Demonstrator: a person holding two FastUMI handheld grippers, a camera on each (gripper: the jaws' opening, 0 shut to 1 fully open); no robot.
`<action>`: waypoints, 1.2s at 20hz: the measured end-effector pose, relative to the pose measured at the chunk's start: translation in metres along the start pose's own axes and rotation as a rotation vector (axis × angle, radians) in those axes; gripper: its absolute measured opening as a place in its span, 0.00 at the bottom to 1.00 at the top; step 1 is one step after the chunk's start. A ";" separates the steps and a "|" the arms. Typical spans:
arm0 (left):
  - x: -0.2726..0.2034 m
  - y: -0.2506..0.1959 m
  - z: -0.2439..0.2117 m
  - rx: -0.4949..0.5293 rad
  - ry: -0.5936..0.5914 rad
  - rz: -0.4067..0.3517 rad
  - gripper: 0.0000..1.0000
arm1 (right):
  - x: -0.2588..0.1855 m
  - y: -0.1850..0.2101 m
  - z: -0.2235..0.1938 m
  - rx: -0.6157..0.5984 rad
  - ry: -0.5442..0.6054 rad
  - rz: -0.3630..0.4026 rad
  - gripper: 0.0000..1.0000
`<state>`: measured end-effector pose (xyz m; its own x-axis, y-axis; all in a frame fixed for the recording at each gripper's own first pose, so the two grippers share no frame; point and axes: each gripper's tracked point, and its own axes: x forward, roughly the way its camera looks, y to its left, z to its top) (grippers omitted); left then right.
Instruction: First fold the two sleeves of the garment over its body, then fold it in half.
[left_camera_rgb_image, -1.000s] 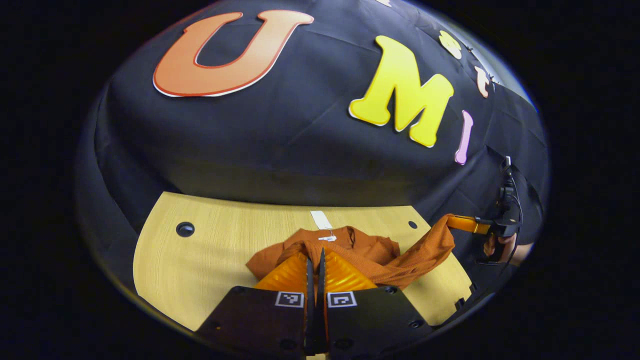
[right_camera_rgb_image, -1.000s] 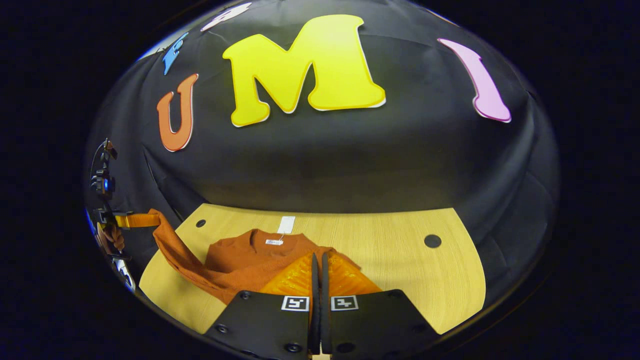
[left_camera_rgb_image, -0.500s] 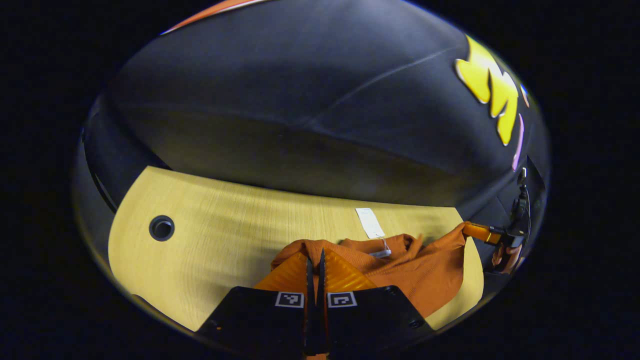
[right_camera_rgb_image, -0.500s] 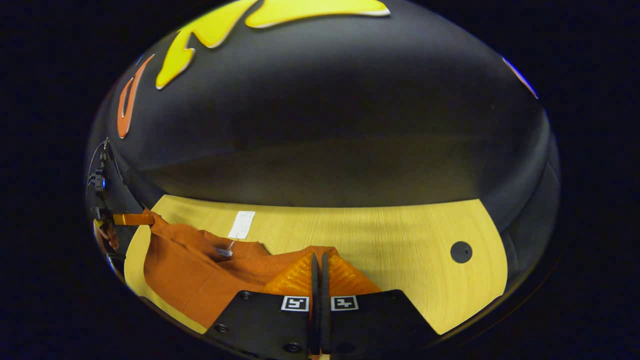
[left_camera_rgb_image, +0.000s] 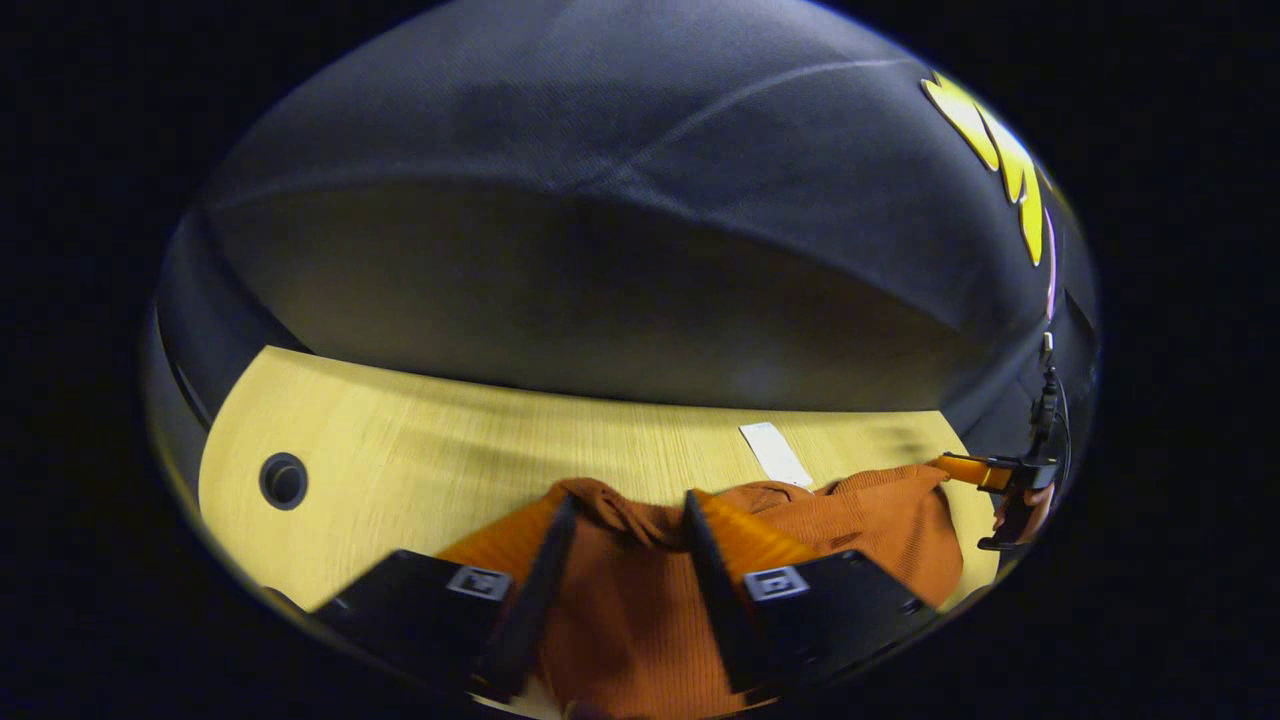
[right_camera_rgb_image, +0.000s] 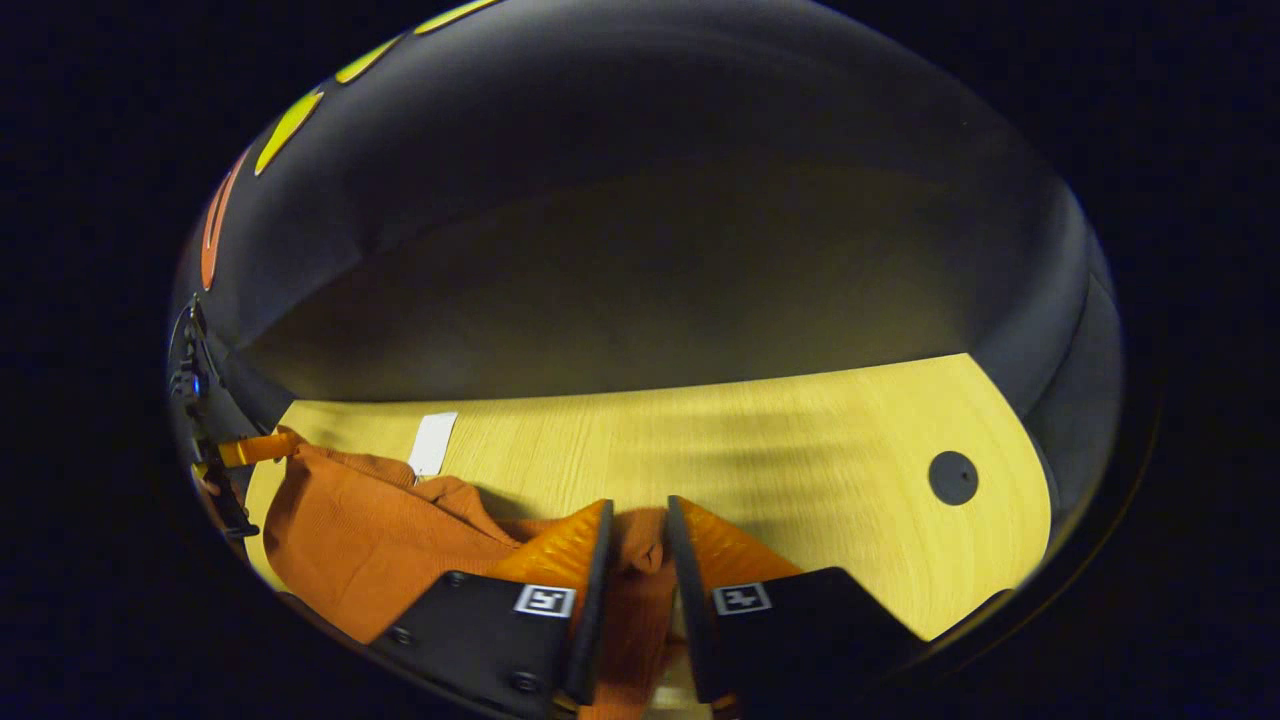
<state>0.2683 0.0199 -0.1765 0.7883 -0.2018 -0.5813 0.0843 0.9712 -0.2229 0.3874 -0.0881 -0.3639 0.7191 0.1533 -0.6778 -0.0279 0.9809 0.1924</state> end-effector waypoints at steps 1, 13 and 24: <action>-0.009 0.004 0.006 -0.011 -0.011 0.004 0.80 | -0.007 -0.004 0.007 -0.004 -0.018 -0.015 0.44; -0.229 -0.043 0.097 0.052 -0.387 0.085 0.97 | -0.219 0.064 0.088 -0.155 -0.417 -0.020 0.88; -0.432 -0.139 0.132 0.156 -0.757 0.120 0.98 | -0.437 0.129 0.091 -0.085 -0.667 0.019 0.93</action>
<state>-0.0038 -0.0109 0.2090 0.9939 -0.0074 0.1101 0.0127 0.9988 -0.0475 0.1324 -0.0390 0.0215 0.9922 0.0909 -0.0856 -0.0798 0.9889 0.1252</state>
